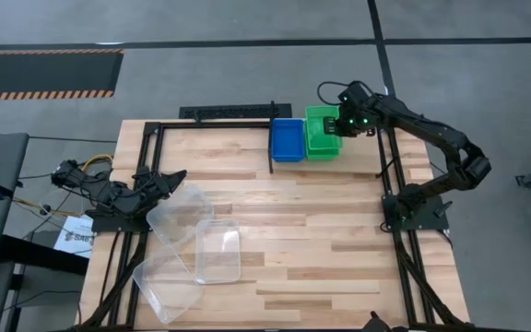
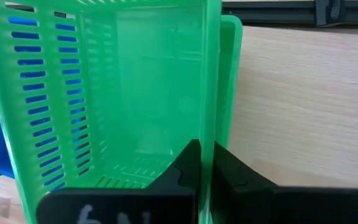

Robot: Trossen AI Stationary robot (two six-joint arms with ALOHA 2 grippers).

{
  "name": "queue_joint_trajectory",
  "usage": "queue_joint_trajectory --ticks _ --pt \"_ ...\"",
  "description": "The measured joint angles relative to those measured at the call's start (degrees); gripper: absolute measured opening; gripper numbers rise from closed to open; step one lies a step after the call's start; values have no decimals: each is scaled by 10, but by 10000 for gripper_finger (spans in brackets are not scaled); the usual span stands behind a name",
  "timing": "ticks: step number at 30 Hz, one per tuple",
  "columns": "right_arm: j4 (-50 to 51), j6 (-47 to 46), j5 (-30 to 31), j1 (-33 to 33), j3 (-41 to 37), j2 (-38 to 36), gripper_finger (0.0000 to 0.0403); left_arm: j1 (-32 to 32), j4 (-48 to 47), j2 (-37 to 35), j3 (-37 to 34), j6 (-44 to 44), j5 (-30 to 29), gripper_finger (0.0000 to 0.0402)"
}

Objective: Stack baskets on shelf by color
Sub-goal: Stack the green bin on top of the green bins on the shelf

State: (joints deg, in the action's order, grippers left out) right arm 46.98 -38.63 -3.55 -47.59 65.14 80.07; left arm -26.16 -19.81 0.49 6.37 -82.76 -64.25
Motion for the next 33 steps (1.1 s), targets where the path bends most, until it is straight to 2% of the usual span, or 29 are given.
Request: queue_joint_trajectory --ticks 11,20,27,33 --pt "-2 0 2 15 0 54 41 0 0 0 0 0 0 224" --pt "-5 1 2 14 0 64 73 0 0 0 0 0 0 224" --pt "-7 9 -12 9 0 40 117 0 0 0 0 0 -1 224" --pt "-8 16 -25 2 0 -12 156 0 0 0 0 0 0 224"
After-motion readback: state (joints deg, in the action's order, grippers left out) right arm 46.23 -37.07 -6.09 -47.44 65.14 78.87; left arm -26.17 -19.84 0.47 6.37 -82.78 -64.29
